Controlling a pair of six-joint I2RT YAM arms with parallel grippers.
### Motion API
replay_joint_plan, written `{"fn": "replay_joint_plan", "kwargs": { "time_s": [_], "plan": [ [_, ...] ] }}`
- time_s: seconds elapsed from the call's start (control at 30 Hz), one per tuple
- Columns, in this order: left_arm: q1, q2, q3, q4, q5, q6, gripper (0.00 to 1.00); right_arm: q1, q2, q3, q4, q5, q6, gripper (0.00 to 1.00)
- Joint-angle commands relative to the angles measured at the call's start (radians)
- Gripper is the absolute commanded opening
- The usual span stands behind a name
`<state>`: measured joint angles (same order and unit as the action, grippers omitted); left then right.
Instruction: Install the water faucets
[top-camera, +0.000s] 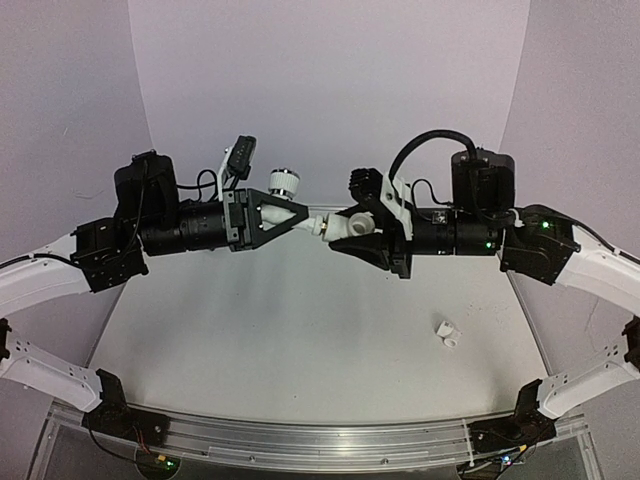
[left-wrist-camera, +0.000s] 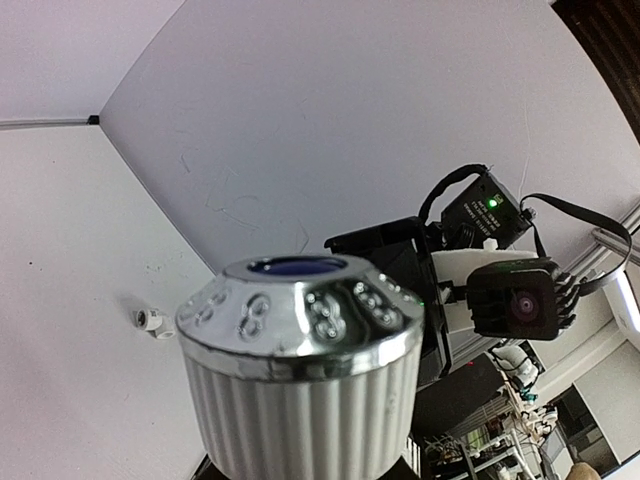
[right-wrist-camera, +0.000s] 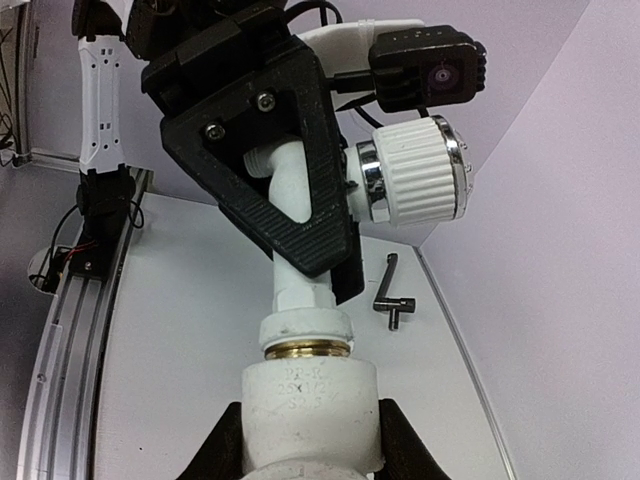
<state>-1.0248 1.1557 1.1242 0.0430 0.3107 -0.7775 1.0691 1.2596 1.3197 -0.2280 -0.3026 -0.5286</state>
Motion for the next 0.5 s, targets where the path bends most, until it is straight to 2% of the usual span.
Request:
{"fn": "replay_joint_plan", "kwargs": {
  "time_s": [0.0, 0.33, 0.47],
  "plan": [
    [0.033, -0.012, 0.066, -0.025, -0.183, 0.006, 0.0, 0.012, -0.013, 0.047, 0.042, -0.04, 0.084, 0.06],
    [0.034, -0.061, 0.04, 0.001, -0.145, 0.017, 0.0, 0.01, -0.013, 0.055, 0.042, -0.025, 0.085, 0.04],
    [0.034, -0.082, -0.019, 0.056, -0.121, 0.107, 0.0, 0.01, -0.001, 0.07, 0.041, -0.03, 0.128, 0.01]
  ]
}}
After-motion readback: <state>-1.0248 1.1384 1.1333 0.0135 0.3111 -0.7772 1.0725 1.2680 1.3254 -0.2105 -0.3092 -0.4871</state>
